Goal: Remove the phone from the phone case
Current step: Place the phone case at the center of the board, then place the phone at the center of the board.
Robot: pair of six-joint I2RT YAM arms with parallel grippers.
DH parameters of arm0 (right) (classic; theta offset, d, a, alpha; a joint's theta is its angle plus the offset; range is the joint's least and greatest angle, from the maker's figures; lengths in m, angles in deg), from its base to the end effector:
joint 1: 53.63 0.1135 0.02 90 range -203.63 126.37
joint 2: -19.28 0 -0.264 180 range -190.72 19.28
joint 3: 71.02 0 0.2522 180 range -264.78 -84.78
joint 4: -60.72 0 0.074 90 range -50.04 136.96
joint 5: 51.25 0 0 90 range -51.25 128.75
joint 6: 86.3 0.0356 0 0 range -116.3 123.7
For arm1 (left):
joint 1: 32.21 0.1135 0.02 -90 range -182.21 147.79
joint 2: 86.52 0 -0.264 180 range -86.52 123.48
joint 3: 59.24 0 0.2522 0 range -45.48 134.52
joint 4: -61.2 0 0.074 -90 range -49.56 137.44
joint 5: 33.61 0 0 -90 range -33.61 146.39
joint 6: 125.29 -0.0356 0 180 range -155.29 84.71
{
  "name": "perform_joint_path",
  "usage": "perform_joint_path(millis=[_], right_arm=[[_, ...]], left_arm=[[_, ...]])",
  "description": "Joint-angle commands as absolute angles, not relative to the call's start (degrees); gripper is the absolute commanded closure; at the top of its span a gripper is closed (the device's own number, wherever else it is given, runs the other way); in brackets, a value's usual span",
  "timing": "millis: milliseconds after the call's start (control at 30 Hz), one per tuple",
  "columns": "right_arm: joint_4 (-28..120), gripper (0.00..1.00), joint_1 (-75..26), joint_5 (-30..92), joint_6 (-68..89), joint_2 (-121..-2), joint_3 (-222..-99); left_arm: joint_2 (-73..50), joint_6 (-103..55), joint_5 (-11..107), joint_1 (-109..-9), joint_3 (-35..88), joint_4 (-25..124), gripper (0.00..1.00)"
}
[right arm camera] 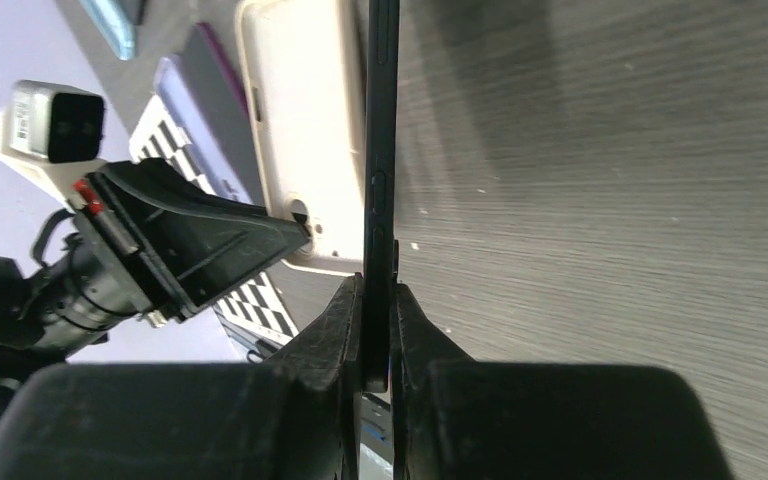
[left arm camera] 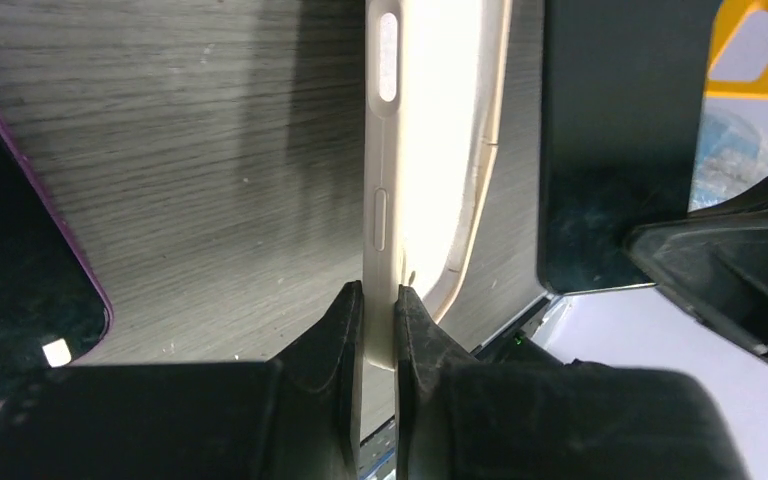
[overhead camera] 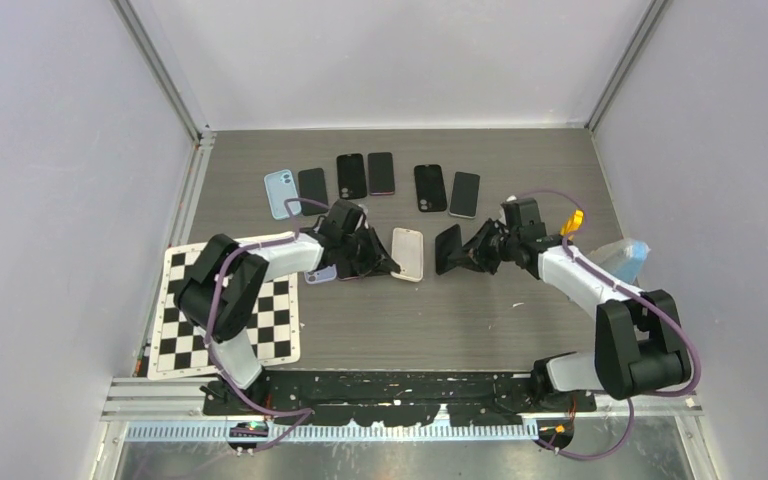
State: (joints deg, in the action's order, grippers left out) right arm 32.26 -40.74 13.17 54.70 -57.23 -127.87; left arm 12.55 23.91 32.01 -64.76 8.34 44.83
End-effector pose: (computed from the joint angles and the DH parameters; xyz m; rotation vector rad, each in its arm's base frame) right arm 0.2566 0.0745 0.2064 0.6268 2.4970 1.0134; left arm 0.2855 -0.1997 0.1635 -0.4023 2.6704 -1.1490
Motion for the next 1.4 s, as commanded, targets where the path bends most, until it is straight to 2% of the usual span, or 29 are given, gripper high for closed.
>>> perform_joint_path(millis=[0,167,333,467,600,833,867,900,1133,1367], right_arm=[[40.5,0.99,-40.6,11.0,53.5,-57.5,-125.1],[41.8,0.99,-40.5,11.1,50.9,-59.7,-122.1],[41.9,0.98,-40.5,5.7,47.5,-64.6,-121.9],[40.4,0.95,-40.5,5.5,46.1,-69.5,-121.9],[36.7,0.88,-40.6,9.9,44.0,-69.1,-122.4],[28.5,0.66,-40.5,19.3,38.4,-67.8,-125.0],[27.9,0.63,-40.6,19.6,37.7,-68.0,-125.2],[27.7,0.60,-40.6,19.3,37.4,-68.1,-125.3],[22.4,0.36,-40.6,22.6,34.6,-65.4,-128.6],[16.1,0.21,-40.5,28.7,33.7,-56.8,-133.2]], left_arm=[[14.1,26.9,33.0,-65.5,9.3,49.2,0.97],[17.6,24.2,32.3,-67.2,13.7,40.8,0.65],[19.1,23.1,31.8,-67.6,15.8,37.1,0.39],[19.8,19.2,36.0,-68.1,20.7,26.1,0.34],[19.2,16.6,39.6,-68.7,23.2,21.2,0.33],[16.3,14.7,42.4,-68.9,25.0,19.3,0.28],[15.9,14.1,43.3,-68.9,25.5,18.4,0.06],[15.4,13.4,44.0,-68.9,26.3,17.2,0.01],[9.8,8.2,46.9,-68.9,30.2,11.1,0.00],[0.8,4.7,53.6,-68.9,32.5,5.1,0.00]])
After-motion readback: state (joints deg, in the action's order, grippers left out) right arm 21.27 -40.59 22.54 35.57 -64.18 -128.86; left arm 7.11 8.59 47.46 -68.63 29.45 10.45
